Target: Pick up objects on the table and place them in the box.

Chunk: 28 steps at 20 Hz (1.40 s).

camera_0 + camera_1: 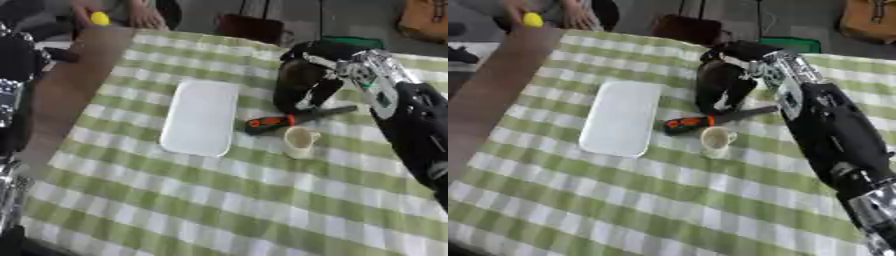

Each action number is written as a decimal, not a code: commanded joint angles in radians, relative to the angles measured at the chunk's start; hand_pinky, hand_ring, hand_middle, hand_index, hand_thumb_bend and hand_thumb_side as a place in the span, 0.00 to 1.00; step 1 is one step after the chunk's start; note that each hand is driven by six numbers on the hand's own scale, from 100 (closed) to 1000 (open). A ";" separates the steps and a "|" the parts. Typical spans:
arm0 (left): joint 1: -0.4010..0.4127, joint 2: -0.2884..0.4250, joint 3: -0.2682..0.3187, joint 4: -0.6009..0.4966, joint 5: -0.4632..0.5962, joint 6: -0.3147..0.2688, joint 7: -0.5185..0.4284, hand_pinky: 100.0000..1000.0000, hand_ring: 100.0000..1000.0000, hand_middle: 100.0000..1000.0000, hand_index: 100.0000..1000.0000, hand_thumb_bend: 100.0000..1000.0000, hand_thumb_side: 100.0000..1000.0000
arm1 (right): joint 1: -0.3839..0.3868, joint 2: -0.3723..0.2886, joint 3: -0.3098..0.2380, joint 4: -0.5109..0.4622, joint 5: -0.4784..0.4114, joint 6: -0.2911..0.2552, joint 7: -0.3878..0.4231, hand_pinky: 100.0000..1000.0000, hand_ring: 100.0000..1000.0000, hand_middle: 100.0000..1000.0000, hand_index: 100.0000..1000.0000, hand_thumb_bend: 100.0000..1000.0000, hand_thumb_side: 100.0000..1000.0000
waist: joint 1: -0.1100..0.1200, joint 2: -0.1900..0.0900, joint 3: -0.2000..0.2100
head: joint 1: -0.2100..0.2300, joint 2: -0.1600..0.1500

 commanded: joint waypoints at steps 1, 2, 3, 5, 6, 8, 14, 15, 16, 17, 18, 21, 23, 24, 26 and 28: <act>-0.013 0.011 0.002 -0.018 0.000 0.000 0.000 0.58 0.75 0.89 0.84 0.49 0.73 | -0.006 -0.015 -0.013 -0.009 -0.007 0.004 -0.026 0.16 0.43 0.78 0.87 0.58 0.27 | 0.004 -0.021 -0.002 | 0.003 -0.012; -0.013 0.011 0.003 -0.018 -0.001 0.000 0.000 0.58 0.75 0.89 0.84 0.49 0.74 | -0.004 -0.016 -0.013 -0.012 -0.013 0.005 -0.038 0.15 0.43 0.78 0.87 0.58 0.28 | 0.004 -0.022 -0.002 | 0.003 -0.012; -0.012 0.012 0.003 -0.017 -0.001 0.000 0.001 0.58 0.75 0.89 0.84 0.49 0.74 | -0.002 -0.017 -0.012 -0.016 -0.022 0.004 -0.050 0.15 0.42 0.78 0.88 0.59 0.28 | 0.004 -0.023 -0.003 | 0.002 -0.013; -0.012 0.012 0.003 -0.017 0.000 0.000 0.002 0.58 0.75 0.89 0.84 0.49 0.74 | 0.000 -0.021 -0.010 -0.026 -0.040 0.004 -0.063 0.15 0.42 0.78 0.88 0.59 0.29 | 0.004 -0.023 -0.005 | 0.002 -0.015; -0.012 0.012 0.004 -0.017 0.000 0.000 0.003 0.58 0.75 0.89 0.84 0.49 0.74 | 0.001 -0.023 -0.008 -0.032 -0.049 0.006 -0.066 0.15 0.42 0.78 0.88 0.59 0.29 | 0.003 -0.023 -0.005 | 0.002 -0.016; -0.012 0.012 0.003 -0.016 0.000 0.000 0.003 0.58 0.75 0.89 0.84 0.49 0.74 | 0.001 -0.025 -0.006 -0.040 -0.059 0.007 -0.068 0.16 0.42 0.77 0.88 0.59 0.30 | 0.003 -0.023 -0.006 | 0.002 -0.017; -0.011 0.014 0.002 -0.011 0.001 0.000 0.003 0.58 0.75 0.89 0.84 0.49 0.74 | 0.008 -0.033 0.004 -0.113 -0.135 0.003 -0.065 0.11 0.39 0.74 0.86 0.59 0.23 | 0.004 -0.028 -0.015 | 0.002 -0.020; -0.011 0.014 0.003 -0.011 0.001 0.000 0.003 0.58 0.75 0.89 0.84 0.49 0.74 | 0.009 -0.034 0.006 -0.125 -0.147 0.006 -0.066 0.11 0.39 0.74 0.86 0.59 0.23 | 0.005 -0.029 -0.016 | 0.002 -0.020; -0.011 0.014 0.003 -0.011 0.001 0.000 0.003 0.58 0.75 0.89 0.84 0.48 0.74 | 0.010 -0.035 0.008 -0.133 -0.155 0.009 -0.067 0.09 0.37 0.73 0.85 0.59 0.19 | 0.005 -0.029 -0.016 | 0.002 -0.021; -0.011 0.014 0.003 -0.011 0.001 0.000 0.004 0.58 0.75 0.89 0.84 0.48 0.74 | 0.010 -0.035 0.009 -0.141 -0.164 0.012 -0.069 0.09 0.37 0.73 0.85 0.59 0.19 | 0.006 -0.030 -0.017 | 0.003 -0.021; -0.011 0.014 0.003 -0.011 0.001 0.000 0.004 0.58 0.75 0.89 0.84 0.48 0.74 | 0.011 -0.035 0.010 -0.148 -0.170 0.015 -0.071 0.07 0.35 0.72 0.84 0.54 0.11 | 0.007 -0.030 -0.017 | 0.003 -0.022; -0.010 0.014 0.004 -0.011 0.002 0.000 0.006 0.58 0.75 0.89 0.84 0.49 0.74 | 0.013 -0.036 0.016 -0.170 -0.189 0.022 -0.082 0.06 0.34 0.71 0.84 0.53 0.12 | 0.008 -0.032 -0.018 | 0.002 -0.023; -0.010 0.014 0.004 -0.012 0.002 0.000 0.006 0.58 0.75 0.89 0.84 0.49 0.74 | 0.008 -0.035 0.020 -0.190 -0.201 0.021 -0.090 0.05 0.33 0.71 0.83 0.52 0.11 | 0.007 -0.034 -0.017 | 0.002 -0.022; -0.011 0.014 0.003 -0.013 0.002 0.000 0.006 0.58 0.75 0.89 0.84 0.49 0.74 | 0.004 -0.034 0.025 -0.206 -0.210 0.017 -0.094 0.05 0.33 0.71 0.83 0.52 0.11 | 0.006 -0.035 -0.017 | 0.002 -0.022; -0.013 0.013 0.002 -0.016 0.003 -0.001 0.005 0.58 0.75 0.89 0.84 0.49 0.74 | -0.005 -0.030 0.040 -0.238 -0.224 0.011 -0.092 0.05 0.33 0.71 0.83 0.50 0.10 | 0.004 -0.037 -0.014 | 0.000 -0.022; -0.014 0.013 0.001 -0.019 0.004 -0.001 0.003 0.58 0.75 0.89 0.84 0.49 0.74 | -0.011 -0.026 0.053 -0.261 -0.234 0.006 -0.082 0.05 0.33 0.71 0.83 0.50 0.10 | 0.003 -0.038 -0.010 | -0.002 -0.021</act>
